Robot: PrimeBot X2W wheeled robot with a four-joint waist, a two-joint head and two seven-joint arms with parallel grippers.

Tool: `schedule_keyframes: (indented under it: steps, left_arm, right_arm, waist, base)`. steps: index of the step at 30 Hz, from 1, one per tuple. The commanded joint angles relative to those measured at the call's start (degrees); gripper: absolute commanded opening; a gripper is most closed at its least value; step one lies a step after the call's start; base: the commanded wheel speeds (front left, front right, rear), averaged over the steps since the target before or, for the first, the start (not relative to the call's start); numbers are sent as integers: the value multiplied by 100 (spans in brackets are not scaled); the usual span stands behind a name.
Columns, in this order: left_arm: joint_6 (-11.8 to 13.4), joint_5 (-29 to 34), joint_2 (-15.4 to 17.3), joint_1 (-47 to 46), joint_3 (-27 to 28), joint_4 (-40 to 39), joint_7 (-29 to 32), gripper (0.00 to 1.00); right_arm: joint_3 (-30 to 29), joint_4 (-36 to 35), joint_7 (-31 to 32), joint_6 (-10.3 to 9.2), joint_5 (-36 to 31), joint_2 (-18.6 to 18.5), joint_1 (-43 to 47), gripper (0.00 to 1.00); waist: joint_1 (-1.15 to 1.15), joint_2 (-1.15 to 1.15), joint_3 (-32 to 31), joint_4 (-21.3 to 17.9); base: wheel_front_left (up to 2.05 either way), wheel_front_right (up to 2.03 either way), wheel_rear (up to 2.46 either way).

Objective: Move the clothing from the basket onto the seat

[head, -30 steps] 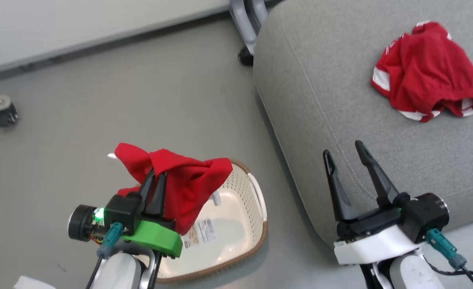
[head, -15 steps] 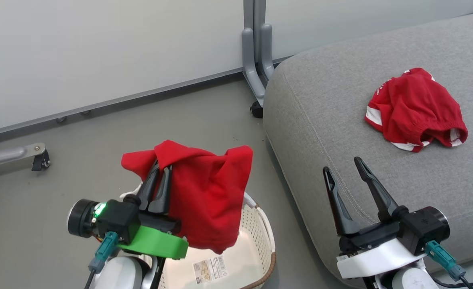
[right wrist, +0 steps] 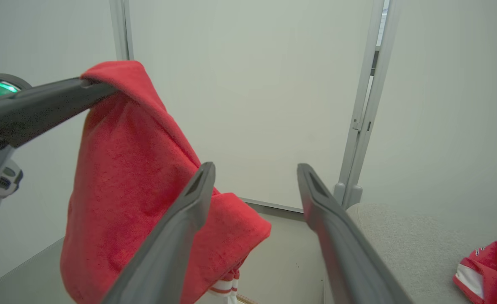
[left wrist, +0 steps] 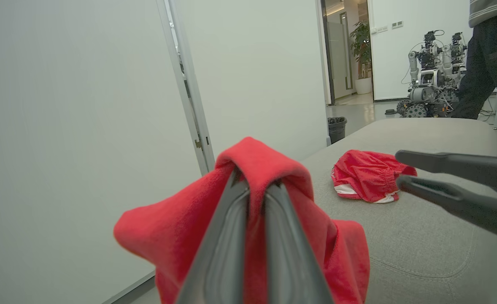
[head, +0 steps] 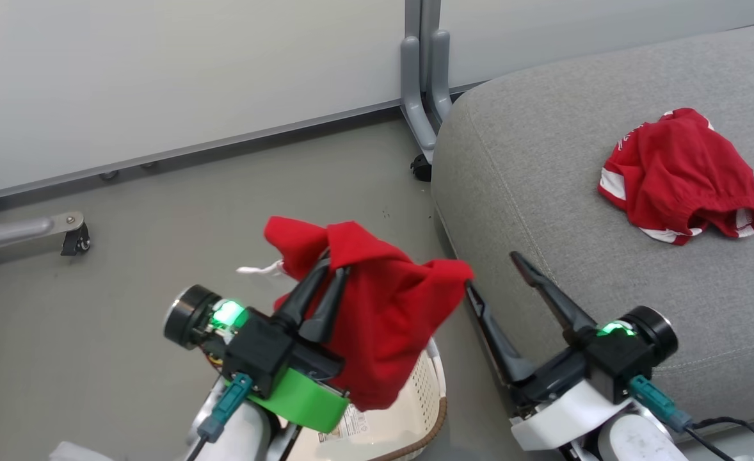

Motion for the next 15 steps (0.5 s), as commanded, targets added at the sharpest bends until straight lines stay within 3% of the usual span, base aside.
schedule_keyframes:
  steps: [1,8,15]
  left_arm:
    - [-12,-93,54,-137,-117,-40,-20,0]
    - [-14,-417,184,-427,-847,-82,-20,0]
    - [-15,-634,248,-703,-1359,-133,-20,0]
  right_arm:
    - [162,38,-18,-6,27,-104,-107,100]
    - [699,240,-18,-6,219,-464,-446,100]
    - [961,587,-18,-6,488,-534,-556,100]
  waist:
    - [1,0,48,43]
    - [1,0,189,147]
    - [1,0,263,244]
  base:
    - [0,0,0]
    - [0,0,0]
    - [0,0,0]
